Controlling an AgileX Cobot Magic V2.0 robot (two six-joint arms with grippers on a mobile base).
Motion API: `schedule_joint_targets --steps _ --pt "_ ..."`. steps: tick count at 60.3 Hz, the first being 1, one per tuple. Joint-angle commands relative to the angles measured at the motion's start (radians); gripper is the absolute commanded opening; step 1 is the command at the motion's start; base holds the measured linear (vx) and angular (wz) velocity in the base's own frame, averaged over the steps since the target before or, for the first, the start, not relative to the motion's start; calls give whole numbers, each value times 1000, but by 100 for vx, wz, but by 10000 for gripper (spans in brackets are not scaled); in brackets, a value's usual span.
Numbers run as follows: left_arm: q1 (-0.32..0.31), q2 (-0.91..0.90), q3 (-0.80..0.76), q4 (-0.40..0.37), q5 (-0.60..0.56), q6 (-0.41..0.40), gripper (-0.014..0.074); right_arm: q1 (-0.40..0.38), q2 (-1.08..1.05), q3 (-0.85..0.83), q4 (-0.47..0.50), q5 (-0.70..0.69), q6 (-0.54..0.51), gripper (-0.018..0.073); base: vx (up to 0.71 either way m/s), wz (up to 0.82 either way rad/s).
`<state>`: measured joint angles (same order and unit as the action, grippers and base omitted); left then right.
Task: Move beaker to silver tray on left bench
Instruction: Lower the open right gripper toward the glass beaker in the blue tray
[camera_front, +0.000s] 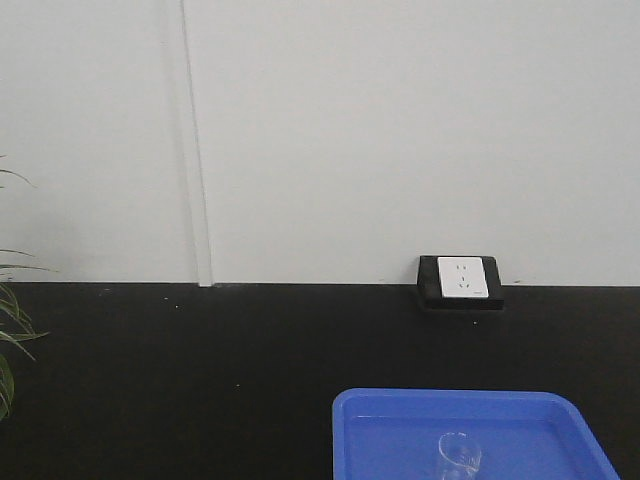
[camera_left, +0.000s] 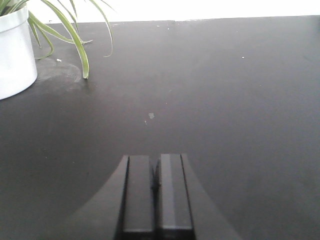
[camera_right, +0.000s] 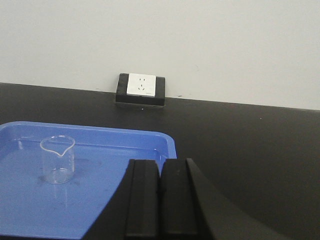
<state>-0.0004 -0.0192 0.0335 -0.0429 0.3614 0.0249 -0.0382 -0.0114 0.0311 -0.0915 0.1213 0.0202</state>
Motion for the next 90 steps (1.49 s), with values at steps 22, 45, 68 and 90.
schedule_joint_targets --steps 22,45,68,90 --pt "-3 -7 19 -8 -79 0 1 -4 -11 5 -1 -83 -12 -11 0 0" --pt "-3 -7 19 -8 -79 0 1 -4 -11 5 -3 -90 -12 -11 0 0" --pt "-3 -7 19 -8 -79 0 1 -4 -11 -11 46 -261 81 -11 0 0" --pt "-3 -7 19 -8 -79 0 1 -4 207 -281 46 -88 108 -9 0 0"
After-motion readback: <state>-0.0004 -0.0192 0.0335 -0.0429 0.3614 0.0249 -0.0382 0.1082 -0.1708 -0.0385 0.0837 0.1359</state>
